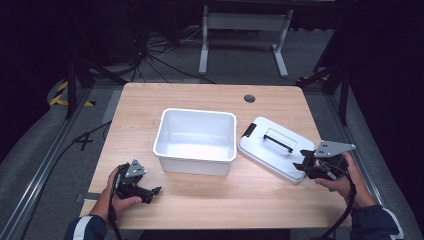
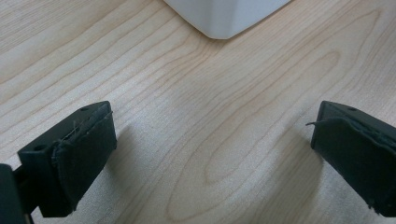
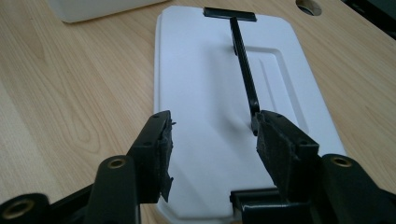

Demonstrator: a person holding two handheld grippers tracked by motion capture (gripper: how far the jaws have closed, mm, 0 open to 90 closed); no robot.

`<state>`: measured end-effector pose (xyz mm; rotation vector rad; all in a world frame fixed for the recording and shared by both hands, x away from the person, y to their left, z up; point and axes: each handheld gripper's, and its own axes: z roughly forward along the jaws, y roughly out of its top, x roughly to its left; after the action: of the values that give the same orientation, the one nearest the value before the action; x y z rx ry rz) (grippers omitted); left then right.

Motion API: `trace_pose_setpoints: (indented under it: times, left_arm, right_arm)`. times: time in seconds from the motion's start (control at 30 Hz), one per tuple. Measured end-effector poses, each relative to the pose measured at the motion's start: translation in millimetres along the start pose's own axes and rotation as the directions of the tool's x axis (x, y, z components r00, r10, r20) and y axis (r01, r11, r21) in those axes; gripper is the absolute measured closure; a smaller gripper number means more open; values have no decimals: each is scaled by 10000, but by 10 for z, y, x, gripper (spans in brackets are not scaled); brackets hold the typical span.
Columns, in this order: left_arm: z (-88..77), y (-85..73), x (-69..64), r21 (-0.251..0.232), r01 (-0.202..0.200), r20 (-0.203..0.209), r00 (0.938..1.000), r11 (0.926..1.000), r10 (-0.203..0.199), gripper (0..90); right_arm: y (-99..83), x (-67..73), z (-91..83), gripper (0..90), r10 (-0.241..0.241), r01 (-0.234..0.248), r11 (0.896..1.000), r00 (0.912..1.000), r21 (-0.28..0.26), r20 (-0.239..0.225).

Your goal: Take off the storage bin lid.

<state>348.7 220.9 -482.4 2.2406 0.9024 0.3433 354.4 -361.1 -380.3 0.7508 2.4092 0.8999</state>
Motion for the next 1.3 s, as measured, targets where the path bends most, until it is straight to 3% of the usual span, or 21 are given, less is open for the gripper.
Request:
trace_pose_setpoints:
  times: [0.37, 0.4, 0.53, 0.7, 0.93, 1.1, 1.2, 1.3]
  left_arm:
    - [-1, 0, 1, 3, -9, -18, 10000, 10000, 9, 6]
    - [-1, 1, 4, 8, -55, -24, 10000, 10000, 55, 6]
    - [1, 2, 0, 20, 13, 27, 10000, 10000, -13, 6]
    - [7, 4, 0, -7, 27, 74, 10000, 10000, -27, 5]
    - [11, 5, 1, -36, 8, 93, 10000, 10000, -8, 5]
    - [13, 6, 3, -39, -1, 90, 10000, 10000, 2, 4]
    - [8, 10, 4, 56, 5, 137, 9999, 10000, -6, 3]
    - [15, 6, 1, -28, 34, 108, 9999, 10000, -34, 3]
  right_arm:
    - [-284, 63, -65, 385, 512, -512, 9987, 9980, -17, 382]
    - [-363, 90, -69, 365, 776, -776, 9970, 9962, -11, 392]
    - [-483, 135, -58, 344, 1041, -1041, 9946, 9932, -10, 528]
    - [-660, 222, -39, 337, 1366, -1364, 9906, 9897, -79, 421]
    - [-890, 264, 56, 316, 2229, -2224, 9748, 9743, -183, 334]
    - [-980, 280, 145, 294, 2499, -2497, 9683, 9677, -104, 339]
    - [-1005, 266, 163, 261, 2899, -2891, 9570, 9564, -257, 361]
    - [-1003, 265, 165, 255, 2923, -2916, 9563, 9557, -230, 354]
